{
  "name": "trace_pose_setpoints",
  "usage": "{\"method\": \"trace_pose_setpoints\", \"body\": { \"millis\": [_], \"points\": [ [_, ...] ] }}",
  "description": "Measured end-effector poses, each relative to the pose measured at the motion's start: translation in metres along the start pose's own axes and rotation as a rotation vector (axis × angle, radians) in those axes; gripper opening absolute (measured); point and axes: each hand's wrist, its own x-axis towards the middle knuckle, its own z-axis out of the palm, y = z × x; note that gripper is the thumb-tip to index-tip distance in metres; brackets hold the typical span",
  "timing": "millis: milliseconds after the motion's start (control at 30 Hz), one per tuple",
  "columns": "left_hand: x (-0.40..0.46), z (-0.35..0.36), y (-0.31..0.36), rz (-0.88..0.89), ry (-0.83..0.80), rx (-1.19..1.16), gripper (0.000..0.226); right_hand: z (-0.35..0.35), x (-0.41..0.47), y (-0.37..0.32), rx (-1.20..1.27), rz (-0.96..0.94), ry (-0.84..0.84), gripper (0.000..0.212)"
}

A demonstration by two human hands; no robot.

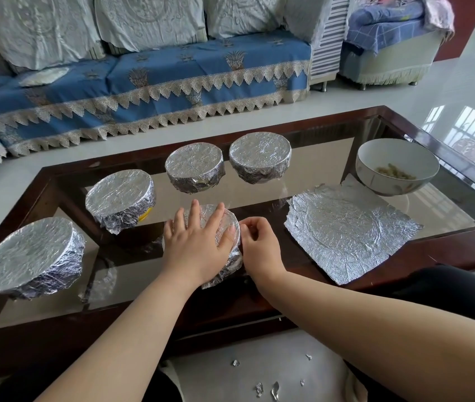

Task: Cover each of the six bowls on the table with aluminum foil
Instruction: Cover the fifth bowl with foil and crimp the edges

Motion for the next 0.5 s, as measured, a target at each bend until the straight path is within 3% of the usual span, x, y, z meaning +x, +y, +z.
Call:
{"method": "trace_pose_setpoints", "body": {
  "millis": [167, 367, 500],
  "points": [
    [0.000, -0.001, 0.000, 0.004, 0.001, 0.005, 0.061, -0.001, 0.007, 0.003, -0.016, 0.012, -0.063, 0.012],
    [0.000, -0.002, 0.000, 0.010, -0.001, 0.008, 0.060, -0.002, 0.020, -0.002, -0.323, -0.056, -0.098, 0.026],
    [0.000, 0.000, -0.001, 0.010, 0.005, 0.006, 0.060, -0.007, 0.020, -0.005, -0.379, -0.034, -0.171, 0.012]
  ]
}}
